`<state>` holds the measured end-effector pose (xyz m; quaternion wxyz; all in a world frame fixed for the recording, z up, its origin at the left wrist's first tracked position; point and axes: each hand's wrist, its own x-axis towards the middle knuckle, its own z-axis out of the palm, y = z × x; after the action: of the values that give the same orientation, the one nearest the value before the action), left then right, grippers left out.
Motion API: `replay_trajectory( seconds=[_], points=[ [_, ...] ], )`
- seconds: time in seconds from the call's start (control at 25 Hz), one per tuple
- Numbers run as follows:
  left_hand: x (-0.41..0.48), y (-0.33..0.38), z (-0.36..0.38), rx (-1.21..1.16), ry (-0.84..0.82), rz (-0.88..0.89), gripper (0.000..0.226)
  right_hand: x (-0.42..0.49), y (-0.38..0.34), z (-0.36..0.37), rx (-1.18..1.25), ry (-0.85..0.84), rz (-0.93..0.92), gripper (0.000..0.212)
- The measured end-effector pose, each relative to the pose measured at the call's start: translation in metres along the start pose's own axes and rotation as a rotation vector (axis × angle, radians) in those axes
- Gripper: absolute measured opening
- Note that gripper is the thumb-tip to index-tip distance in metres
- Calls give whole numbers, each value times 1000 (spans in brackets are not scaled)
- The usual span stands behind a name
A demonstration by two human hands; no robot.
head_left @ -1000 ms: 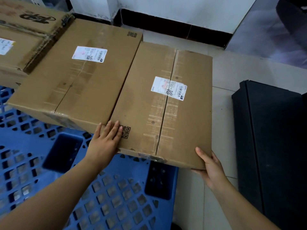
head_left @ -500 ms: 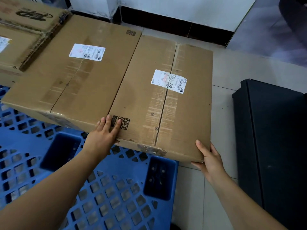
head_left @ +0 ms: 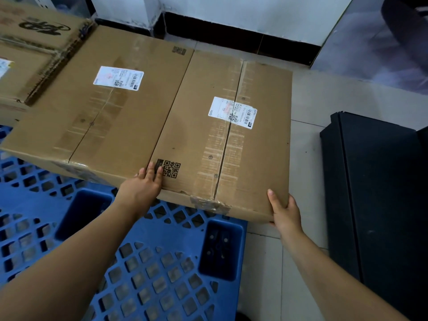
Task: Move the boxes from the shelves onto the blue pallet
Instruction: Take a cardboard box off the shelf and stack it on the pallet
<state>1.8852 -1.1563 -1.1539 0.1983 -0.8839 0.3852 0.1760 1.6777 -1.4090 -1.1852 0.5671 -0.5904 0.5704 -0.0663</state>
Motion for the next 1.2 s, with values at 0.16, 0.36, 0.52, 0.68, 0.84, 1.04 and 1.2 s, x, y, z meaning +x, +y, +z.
replay_trajectory(
  seconds=[0.16,0.36,0.52,0.68,0.84,1.04,1.2],
  points=[
    [3,-7,-7,-5,-36,24,83,-5,-10,5,-362,77,-117,75],
    [-5,-1,-12,-53,-67,-2,84,-29,-25,12,-770,-22,-96,75],
    [-32,-27,-57,-99,-12,-66,78,-61,-69,14,-932,-178,-86,62],
    [-93,-92,-156,-232,72,-118,56,-142,-171,11,-751,-221,-175,53],
    [-210,-160,-291,-263,248,7,57,-304,-303,-34,-713,-175,-431,29],
    [-427,-211,-484,-326,559,167,55,-578,-450,-142,-877,97,-719,33],
    [-564,-212,-596,-303,734,334,52,-759,-499,-230,-997,314,-801,33]
  ],
)
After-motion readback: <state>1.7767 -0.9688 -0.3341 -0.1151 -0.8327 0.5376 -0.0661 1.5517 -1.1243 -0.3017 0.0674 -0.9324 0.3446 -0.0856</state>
